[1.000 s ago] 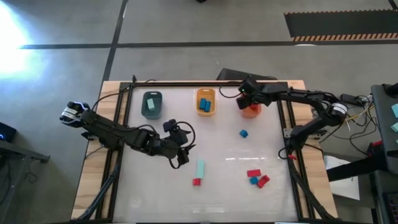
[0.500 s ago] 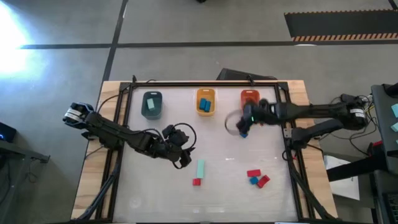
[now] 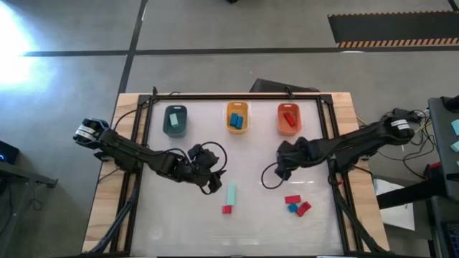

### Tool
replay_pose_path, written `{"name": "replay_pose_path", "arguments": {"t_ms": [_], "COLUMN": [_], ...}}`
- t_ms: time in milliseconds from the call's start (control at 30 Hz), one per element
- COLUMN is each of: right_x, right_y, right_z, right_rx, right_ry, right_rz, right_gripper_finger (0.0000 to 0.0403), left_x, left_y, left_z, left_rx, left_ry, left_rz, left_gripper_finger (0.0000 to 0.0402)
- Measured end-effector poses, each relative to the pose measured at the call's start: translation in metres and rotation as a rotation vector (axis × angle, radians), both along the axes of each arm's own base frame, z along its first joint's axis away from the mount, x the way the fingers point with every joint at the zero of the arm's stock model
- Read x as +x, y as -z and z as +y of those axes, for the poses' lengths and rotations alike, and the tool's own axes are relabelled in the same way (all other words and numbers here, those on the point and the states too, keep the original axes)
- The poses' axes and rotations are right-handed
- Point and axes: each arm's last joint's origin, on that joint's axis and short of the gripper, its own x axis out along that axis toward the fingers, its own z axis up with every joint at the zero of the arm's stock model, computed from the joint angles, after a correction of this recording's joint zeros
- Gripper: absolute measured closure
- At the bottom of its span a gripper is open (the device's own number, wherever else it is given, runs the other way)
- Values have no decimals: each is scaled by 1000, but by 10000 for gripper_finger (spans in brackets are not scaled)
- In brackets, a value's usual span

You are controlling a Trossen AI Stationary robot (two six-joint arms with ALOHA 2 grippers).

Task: Sort & place blocks by color
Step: Put the blue block into the yellow bin

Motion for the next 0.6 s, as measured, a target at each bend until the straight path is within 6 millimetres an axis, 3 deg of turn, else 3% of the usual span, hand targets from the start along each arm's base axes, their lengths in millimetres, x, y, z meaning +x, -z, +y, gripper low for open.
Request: {"name": "replay_pose_path", "arguments": {"t_ms": [233,367,600], "right_x": [8,12,15], "right_y": [13,22,26], "right_z": [-9,-14,-15], "right_rx": [-15,-107,-110], "right_ry": [54,68,101], "right_rz": [45,74,73], "right_gripper_finger": [227,228,283], "left_x": [0,0,-2], "left_y": [-3,-4,-9], "left_z": [3,5,7], "left_rx": [45,63,95], "left_ry": [15,-3,14], "left_rz": [5,-1,-2], "left_gripper_finger": [143,143,143]}}
